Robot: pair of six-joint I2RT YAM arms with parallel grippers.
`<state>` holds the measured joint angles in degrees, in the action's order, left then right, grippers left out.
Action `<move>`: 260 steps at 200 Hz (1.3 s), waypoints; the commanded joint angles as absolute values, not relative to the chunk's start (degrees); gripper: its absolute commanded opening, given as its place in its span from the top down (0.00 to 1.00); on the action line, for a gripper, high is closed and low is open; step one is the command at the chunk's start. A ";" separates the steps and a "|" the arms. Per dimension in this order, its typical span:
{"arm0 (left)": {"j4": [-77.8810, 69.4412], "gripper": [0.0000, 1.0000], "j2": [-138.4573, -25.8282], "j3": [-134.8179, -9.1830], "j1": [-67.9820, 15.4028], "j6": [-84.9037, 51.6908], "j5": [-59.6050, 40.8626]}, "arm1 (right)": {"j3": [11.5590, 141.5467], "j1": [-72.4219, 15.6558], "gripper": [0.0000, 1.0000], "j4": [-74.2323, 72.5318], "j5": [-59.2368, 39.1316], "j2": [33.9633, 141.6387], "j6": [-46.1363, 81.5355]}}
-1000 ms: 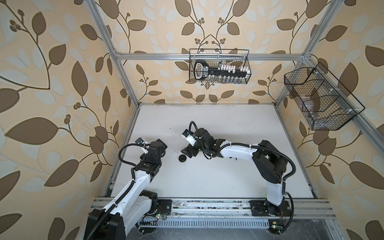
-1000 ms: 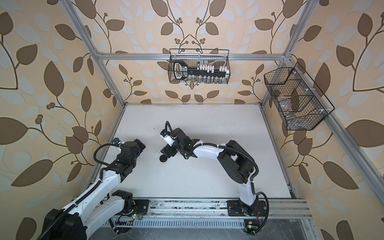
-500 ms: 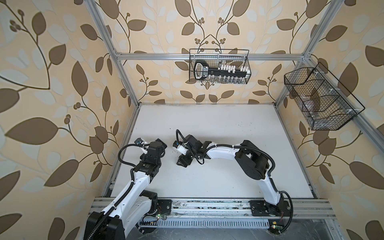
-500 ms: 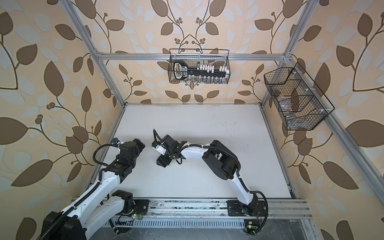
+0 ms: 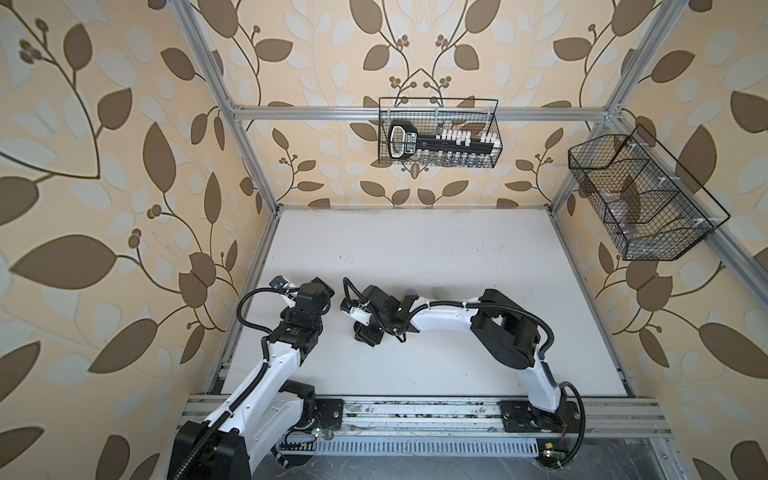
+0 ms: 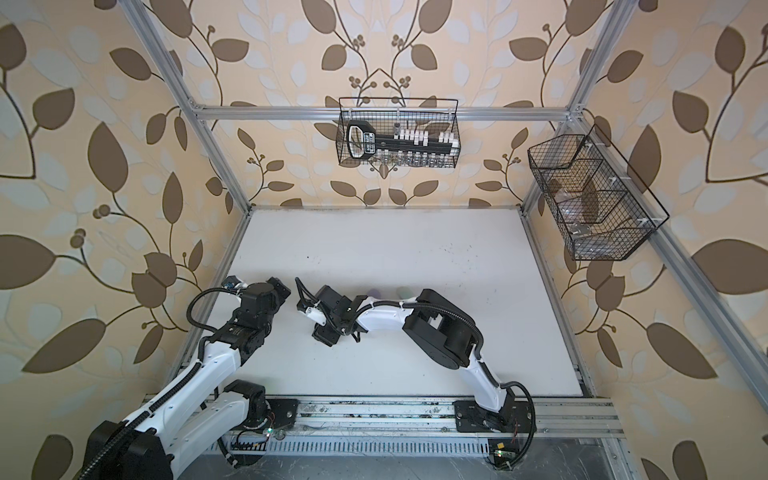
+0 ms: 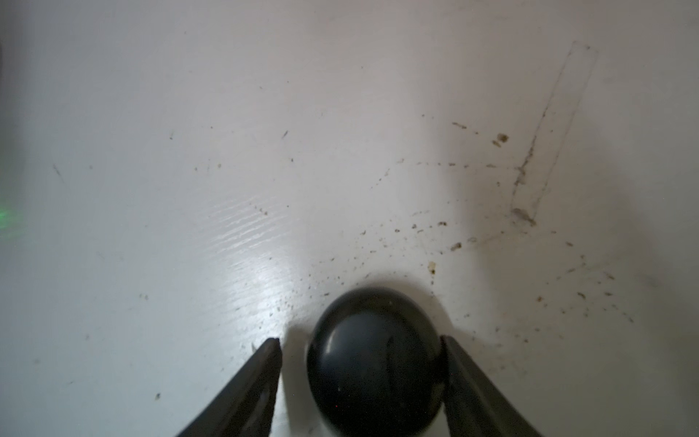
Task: Insert the wireless bluetooth earbuds into the charging case
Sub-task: 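Reach the right gripper toward the black round case and close on it, then lift the black case with the right gripper toward the left gripper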
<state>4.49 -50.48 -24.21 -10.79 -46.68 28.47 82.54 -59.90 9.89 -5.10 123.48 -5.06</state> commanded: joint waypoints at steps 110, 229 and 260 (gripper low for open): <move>-0.02 0.01 -49.84 -23.84 -10.28 -45.15 24.22 | 81.39 -59.38 0.62 12.08 -3.82 121.37 -6.31; -46.11 0.18 -53.40 -17.33 -16.53 -31.49 -30.93 | 36.05 -52.15 0.77 -21.31 15.95 68.91 -15.81; -49.35 0.28 -54.11 -18.47 -20.85 -28.42 -38.23 | 32.17 -57.03 0.79 -25.13 21.64 63.76 -22.30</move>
<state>-38.22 -53.87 -17.37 -18.31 -32.75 -26.26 35.05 -53.71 -16.84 13.32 66.19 -13.54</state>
